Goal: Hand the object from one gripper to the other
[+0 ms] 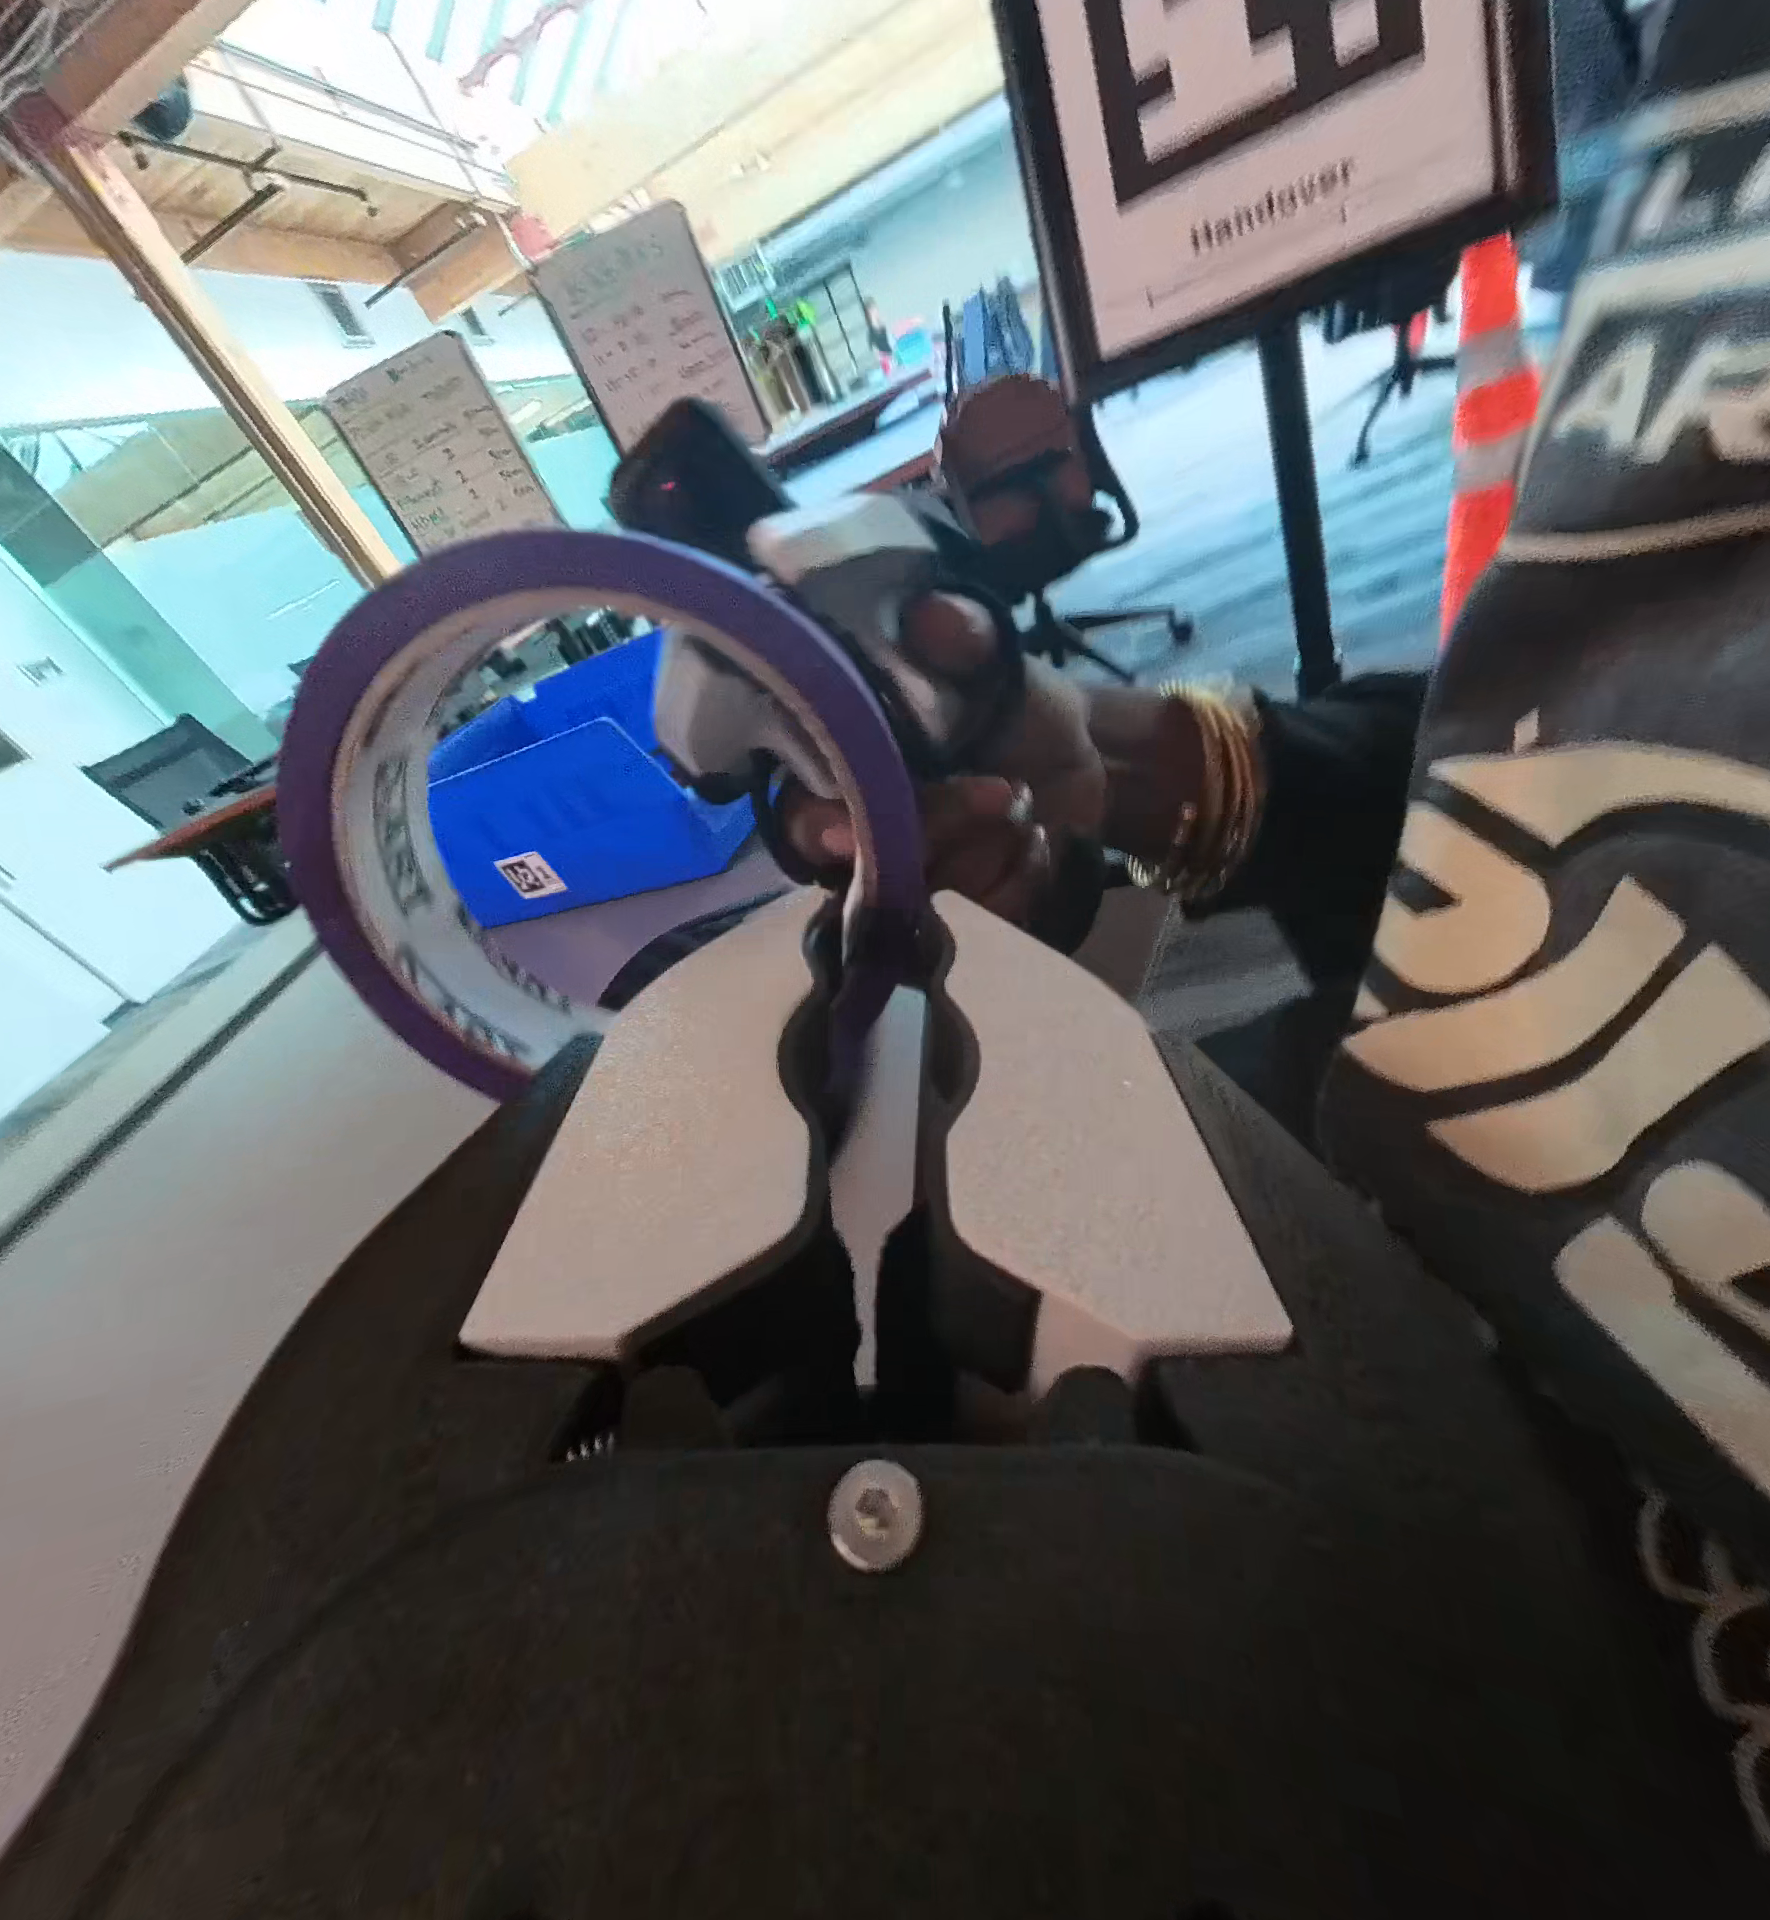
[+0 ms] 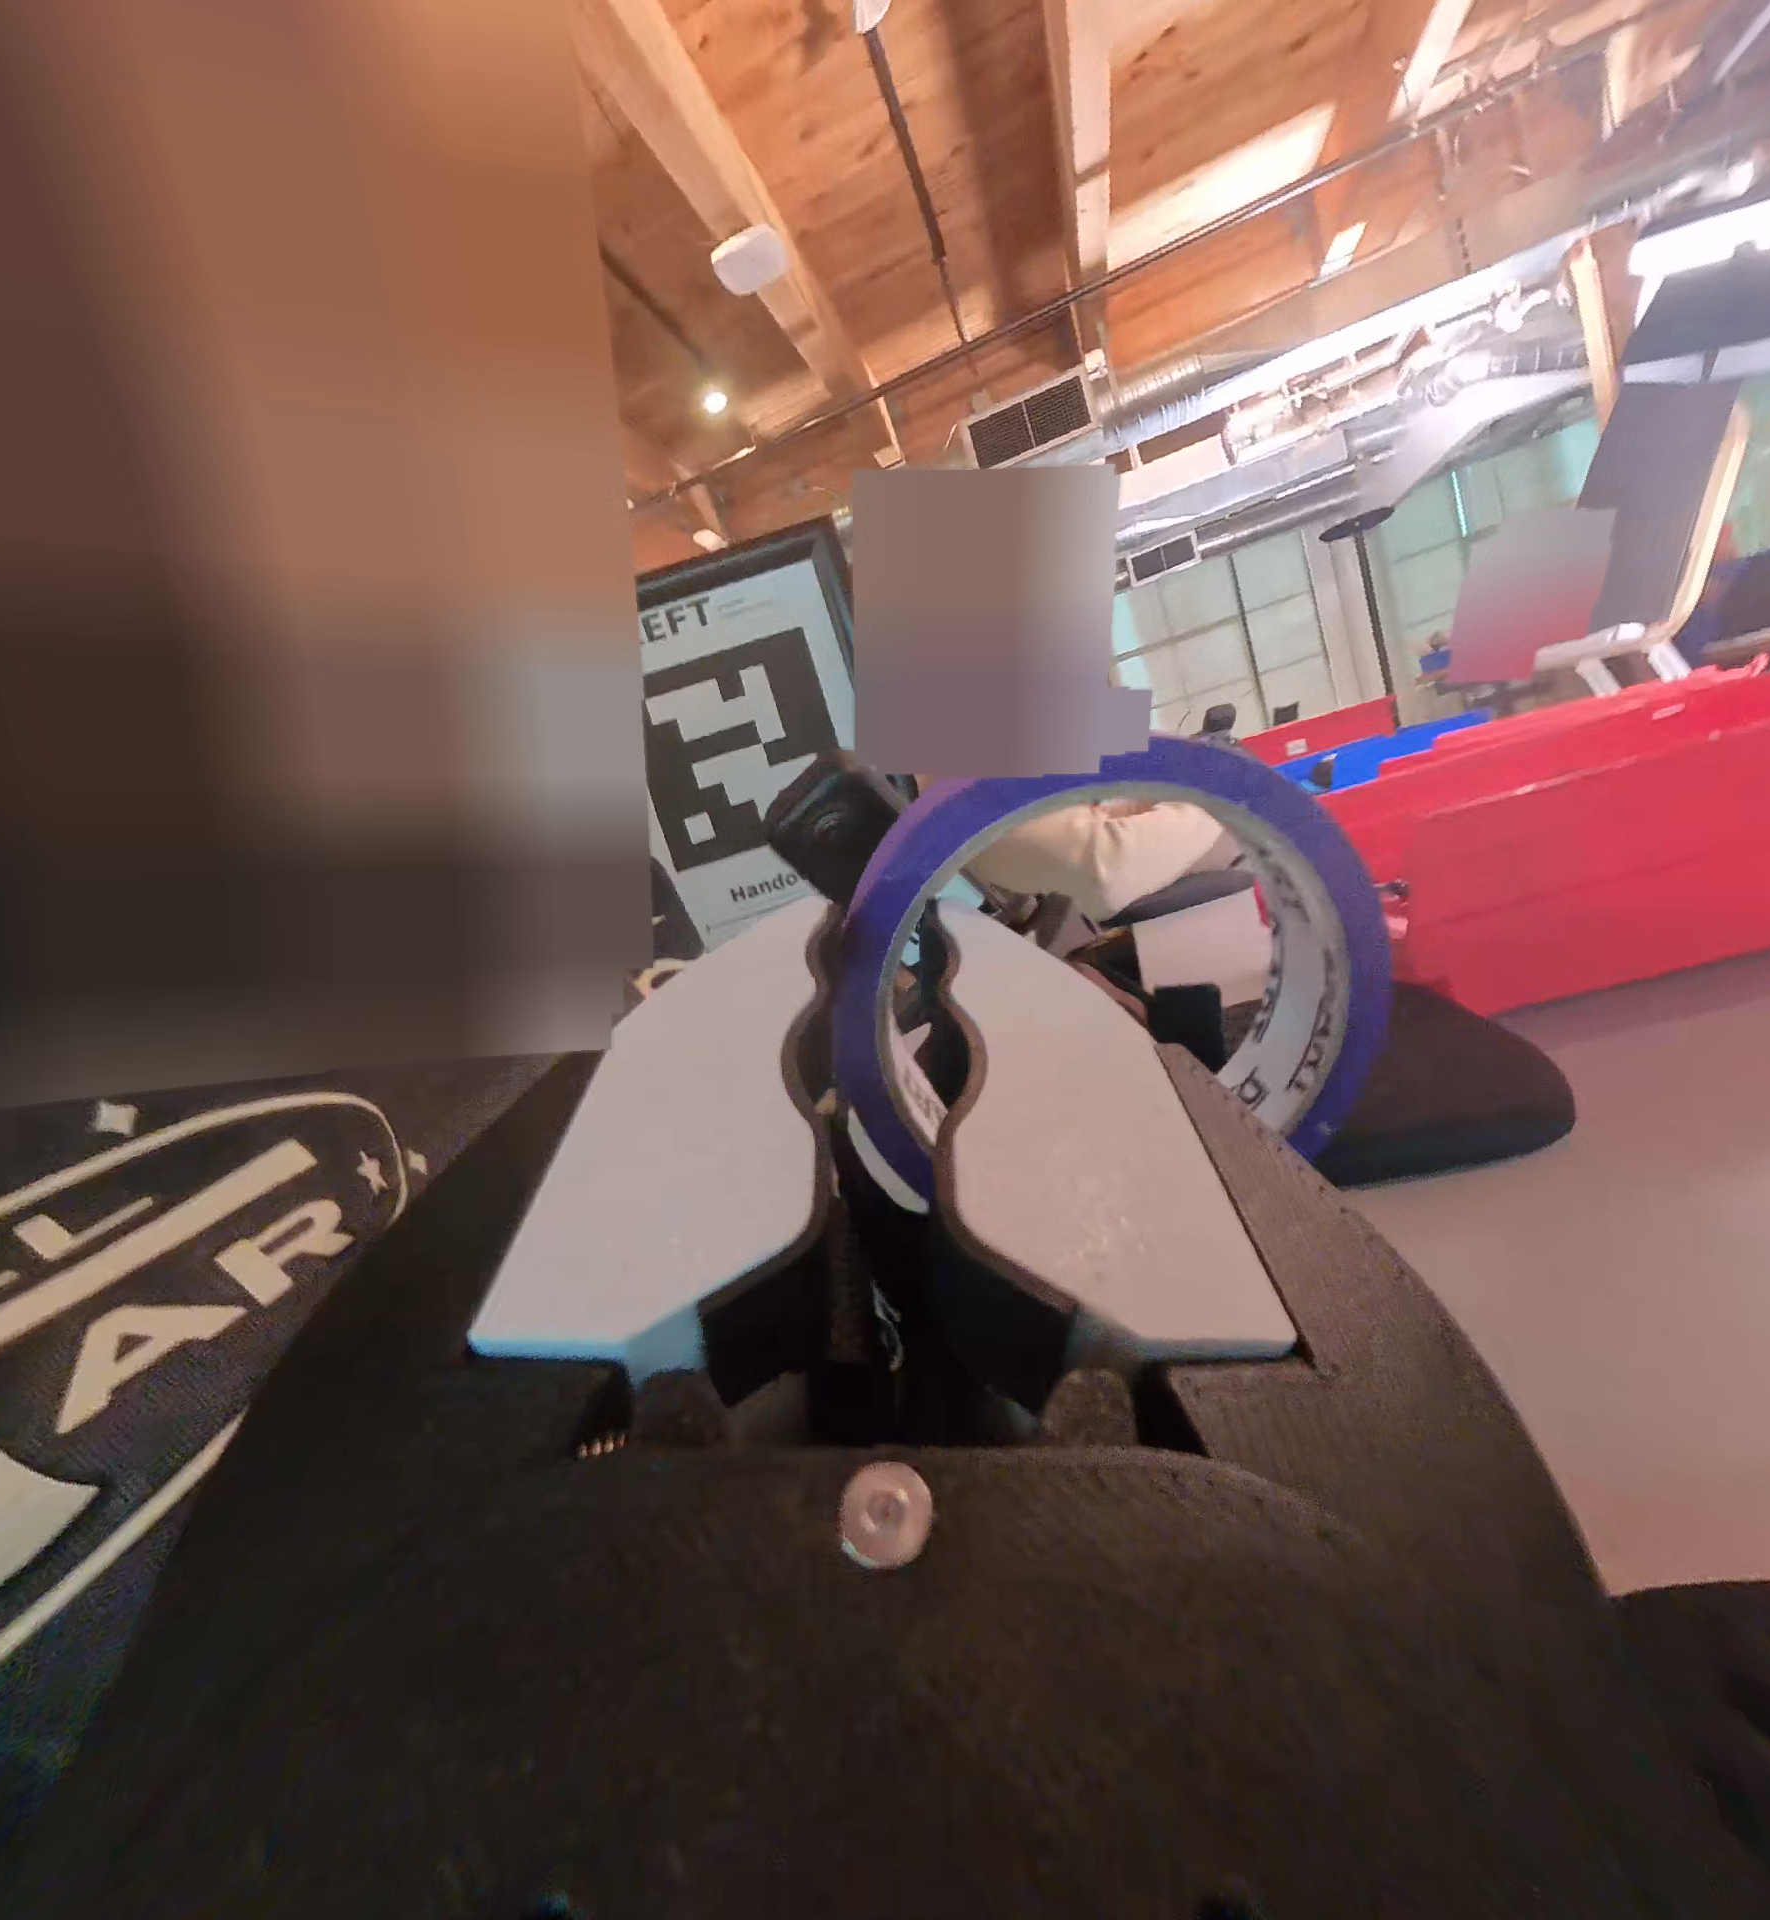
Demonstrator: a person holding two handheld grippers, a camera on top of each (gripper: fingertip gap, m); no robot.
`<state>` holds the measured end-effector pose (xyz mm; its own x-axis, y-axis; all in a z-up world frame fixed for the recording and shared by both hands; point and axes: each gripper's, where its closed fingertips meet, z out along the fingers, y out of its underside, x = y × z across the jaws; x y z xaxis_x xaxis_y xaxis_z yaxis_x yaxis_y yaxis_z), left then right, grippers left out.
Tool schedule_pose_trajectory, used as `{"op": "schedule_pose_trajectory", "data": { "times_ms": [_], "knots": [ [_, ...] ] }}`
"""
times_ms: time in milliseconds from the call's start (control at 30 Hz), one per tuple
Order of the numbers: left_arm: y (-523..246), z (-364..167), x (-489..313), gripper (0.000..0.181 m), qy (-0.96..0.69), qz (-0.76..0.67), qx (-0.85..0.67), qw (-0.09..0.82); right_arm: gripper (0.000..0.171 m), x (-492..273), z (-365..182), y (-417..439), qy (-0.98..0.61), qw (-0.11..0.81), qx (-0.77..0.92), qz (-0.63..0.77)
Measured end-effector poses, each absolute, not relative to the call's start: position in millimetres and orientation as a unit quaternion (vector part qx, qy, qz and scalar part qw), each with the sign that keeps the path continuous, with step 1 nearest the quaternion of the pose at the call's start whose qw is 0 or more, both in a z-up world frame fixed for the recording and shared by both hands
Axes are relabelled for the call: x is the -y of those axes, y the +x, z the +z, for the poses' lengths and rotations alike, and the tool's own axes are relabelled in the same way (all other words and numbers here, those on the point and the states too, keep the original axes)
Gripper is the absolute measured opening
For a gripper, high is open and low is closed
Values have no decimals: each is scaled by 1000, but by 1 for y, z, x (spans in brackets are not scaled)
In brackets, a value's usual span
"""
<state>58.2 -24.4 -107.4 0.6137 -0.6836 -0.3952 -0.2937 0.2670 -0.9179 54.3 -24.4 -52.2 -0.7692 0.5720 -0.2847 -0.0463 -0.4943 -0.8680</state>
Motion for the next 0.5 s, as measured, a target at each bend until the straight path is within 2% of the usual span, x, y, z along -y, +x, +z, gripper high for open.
{"op": "schedule_pose_trajectory", "data": {
  "times_ms": [67,167,333,400,500],
  "knots": [
    [55,-93,27,22,-575,-209,-370,699,12,29,-54,55,-270,233,497,791],
    [47,-70,33,26,-549,-333,-288,710,12,33,-64,51,-258,322,558,720],
    [32,-45,39,29,-501,-549,-159,650,11,45,-85,45,-199,446,661,570],
    [29,-42,40,25,-488,-593,-137,626,11,45,-93,40,-193,473,687,517],
    [28,-44,38,17,-489,-586,-140,631,11,45,-94,39,-180,500,695,485]
  ]
}}
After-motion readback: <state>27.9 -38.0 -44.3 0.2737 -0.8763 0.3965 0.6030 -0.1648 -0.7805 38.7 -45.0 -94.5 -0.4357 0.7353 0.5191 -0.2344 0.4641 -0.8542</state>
